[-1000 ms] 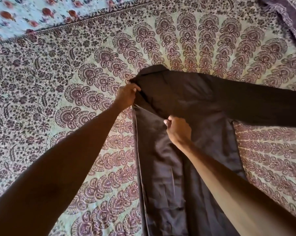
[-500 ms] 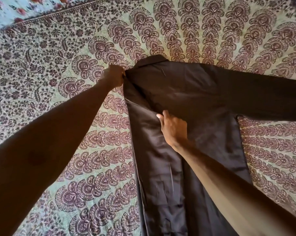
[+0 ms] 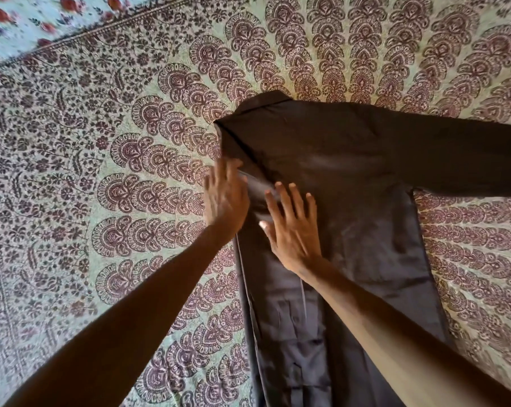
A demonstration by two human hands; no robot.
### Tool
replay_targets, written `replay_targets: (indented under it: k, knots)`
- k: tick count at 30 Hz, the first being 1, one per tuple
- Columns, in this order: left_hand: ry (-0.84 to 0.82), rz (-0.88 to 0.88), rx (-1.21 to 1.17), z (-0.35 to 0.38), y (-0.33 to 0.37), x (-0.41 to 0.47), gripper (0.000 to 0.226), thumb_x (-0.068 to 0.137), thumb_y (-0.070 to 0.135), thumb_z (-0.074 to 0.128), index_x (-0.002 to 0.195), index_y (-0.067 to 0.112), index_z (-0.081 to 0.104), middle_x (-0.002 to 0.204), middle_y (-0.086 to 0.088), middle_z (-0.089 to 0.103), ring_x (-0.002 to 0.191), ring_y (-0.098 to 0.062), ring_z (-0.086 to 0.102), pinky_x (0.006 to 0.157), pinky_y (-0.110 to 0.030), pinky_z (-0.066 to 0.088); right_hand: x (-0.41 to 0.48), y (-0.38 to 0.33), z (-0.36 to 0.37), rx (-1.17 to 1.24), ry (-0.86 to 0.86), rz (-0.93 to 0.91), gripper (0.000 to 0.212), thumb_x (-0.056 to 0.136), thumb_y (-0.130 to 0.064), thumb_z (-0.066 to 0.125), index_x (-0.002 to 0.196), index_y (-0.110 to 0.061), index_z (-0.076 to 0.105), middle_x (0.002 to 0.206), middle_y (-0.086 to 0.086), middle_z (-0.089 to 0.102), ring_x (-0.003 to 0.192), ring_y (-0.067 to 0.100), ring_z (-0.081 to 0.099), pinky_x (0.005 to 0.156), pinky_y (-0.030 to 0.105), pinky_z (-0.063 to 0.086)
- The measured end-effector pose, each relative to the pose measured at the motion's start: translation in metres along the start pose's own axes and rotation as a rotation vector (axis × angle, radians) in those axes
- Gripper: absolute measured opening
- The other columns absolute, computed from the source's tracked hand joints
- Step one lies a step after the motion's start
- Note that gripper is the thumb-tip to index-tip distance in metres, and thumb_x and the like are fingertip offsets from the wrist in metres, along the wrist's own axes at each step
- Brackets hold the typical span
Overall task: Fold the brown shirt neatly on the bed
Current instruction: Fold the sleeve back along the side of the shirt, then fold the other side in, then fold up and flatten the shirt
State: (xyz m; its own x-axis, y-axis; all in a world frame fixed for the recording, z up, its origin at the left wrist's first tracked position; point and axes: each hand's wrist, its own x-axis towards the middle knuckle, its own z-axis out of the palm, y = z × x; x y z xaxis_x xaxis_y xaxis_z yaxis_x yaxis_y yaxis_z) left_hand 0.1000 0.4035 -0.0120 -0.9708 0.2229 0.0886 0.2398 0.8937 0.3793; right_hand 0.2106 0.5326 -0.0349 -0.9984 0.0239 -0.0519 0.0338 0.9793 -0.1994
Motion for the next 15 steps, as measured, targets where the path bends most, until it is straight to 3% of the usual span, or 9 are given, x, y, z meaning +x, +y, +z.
replay_targets:
  k: [2, 5, 8, 11, 15]
  knots:
    - [-0.159, 0.157, 0.165, 0.013, -0.009, -0.019, 0.046, 0.092, 0.03, 0.046, 0.135, 0.014, 0.045, 0.137, -0.009, 0.047, 0.121, -0.029, 0.047, 0.1, -0.044, 0.037, 0.0, 0.004, 0.009, 0.004, -0.097, -0.002, 0.066, 0.096, -0.054, 0.035, 0.152, -0.022, 0.025, 0.161, 0.011, 0.016, 0.148, 0.034, 0.014, 0.115, 0.06, 0.015]
    - [-0.253, 0.159, 0.245, 0.021, -0.018, -0.025, 0.054, 0.093, 0.031, 0.047, 0.143, 0.014, 0.037, 0.149, -0.008, 0.038, 0.137, -0.03, 0.035, 0.108, -0.05, 0.03, 0.005, 0.016, 0.013, -0.002, -0.191, -0.02, 0.066, 0.096, -0.058, 0.029, 0.153, -0.027, 0.019, 0.163, 0.008, 0.011, 0.149, 0.032, 0.011, 0.114, 0.061, 0.017]
    - [-0.184, 0.192, 0.269, 0.013, -0.004, -0.019, 0.055, 0.085, 0.026, 0.055, 0.137, 0.016, 0.042, 0.141, -0.009, 0.042, 0.129, -0.03, 0.04, 0.104, -0.045, 0.033, 0.005, 0.029, -0.003, 0.073, -0.143, 0.035, 0.065, 0.097, -0.054, 0.034, 0.152, -0.023, 0.022, 0.161, 0.01, 0.019, 0.147, 0.031, 0.019, 0.116, 0.054, 0.022]
    - [-0.122, 0.264, 0.177, 0.006, 0.024, -0.014, 0.048, 0.08, 0.021, 0.058, 0.126, 0.015, 0.049, 0.13, -0.01, 0.048, 0.118, -0.03, 0.044, 0.096, -0.043, 0.037, -0.011, 0.054, -0.024, 0.121, 0.002, 0.233, 0.057, 0.093, -0.043, 0.049, 0.143, -0.02, 0.037, 0.146, 0.008, 0.043, 0.133, 0.03, 0.039, 0.105, 0.047, 0.038]
    - [-0.267, 0.359, 0.064, 0.028, 0.076, -0.001, 0.034, 0.085, 0.022, 0.058, 0.118, 0.015, 0.056, 0.121, -0.011, 0.054, 0.114, -0.034, 0.049, 0.093, -0.047, 0.042, -0.043, 0.117, -0.043, 0.112, 0.152, 0.574, 0.043, 0.086, -0.034, 0.06, 0.125, -0.019, 0.051, 0.121, 0.008, 0.057, 0.113, 0.031, 0.052, 0.092, 0.043, 0.042]
